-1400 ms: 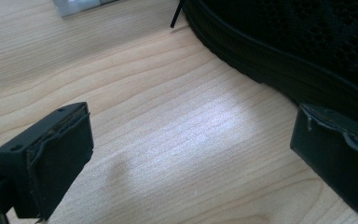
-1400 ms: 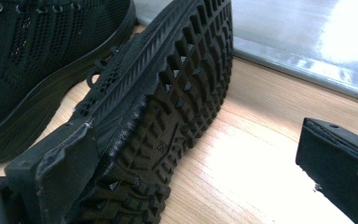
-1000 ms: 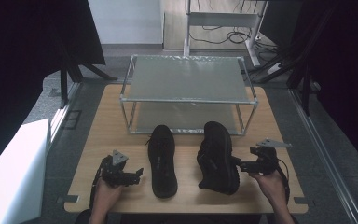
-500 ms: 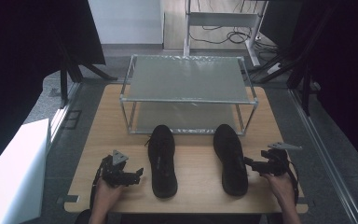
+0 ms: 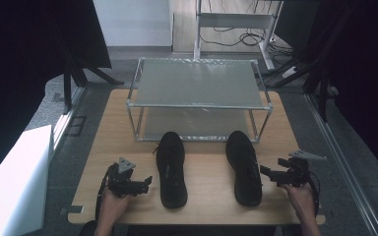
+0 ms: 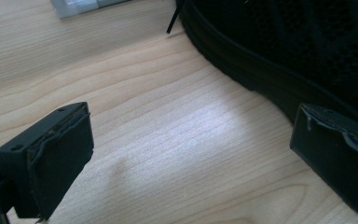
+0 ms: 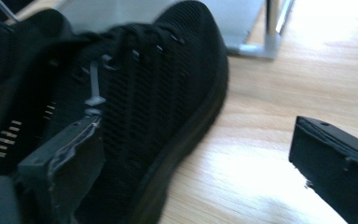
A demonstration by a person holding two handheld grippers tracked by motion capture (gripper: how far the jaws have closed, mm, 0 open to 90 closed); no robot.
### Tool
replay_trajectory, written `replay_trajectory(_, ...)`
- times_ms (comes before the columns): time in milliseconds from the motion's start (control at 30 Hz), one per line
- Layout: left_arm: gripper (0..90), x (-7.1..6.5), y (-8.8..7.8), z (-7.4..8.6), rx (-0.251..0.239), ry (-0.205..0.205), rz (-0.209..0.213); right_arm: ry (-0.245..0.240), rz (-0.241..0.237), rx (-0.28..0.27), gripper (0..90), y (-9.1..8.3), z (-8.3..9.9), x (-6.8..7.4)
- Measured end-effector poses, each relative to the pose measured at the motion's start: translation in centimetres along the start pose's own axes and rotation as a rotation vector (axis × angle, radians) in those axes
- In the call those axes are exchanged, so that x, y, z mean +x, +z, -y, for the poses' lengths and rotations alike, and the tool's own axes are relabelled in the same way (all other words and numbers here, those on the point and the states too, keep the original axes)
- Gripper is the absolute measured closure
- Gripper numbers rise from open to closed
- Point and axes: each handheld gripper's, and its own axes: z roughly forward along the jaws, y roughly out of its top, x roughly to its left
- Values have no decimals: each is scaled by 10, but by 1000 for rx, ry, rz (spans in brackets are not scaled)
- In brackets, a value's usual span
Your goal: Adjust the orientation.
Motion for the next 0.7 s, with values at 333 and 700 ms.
replay_trajectory(333,0,-9,-6,-9,-53,-30,31,11,-46,-37,4,0,-4,9)
replay_trajectory(700,0,-21,-6,-19,-69,-20,41,-14,-56,-16,3,6,-7,15)
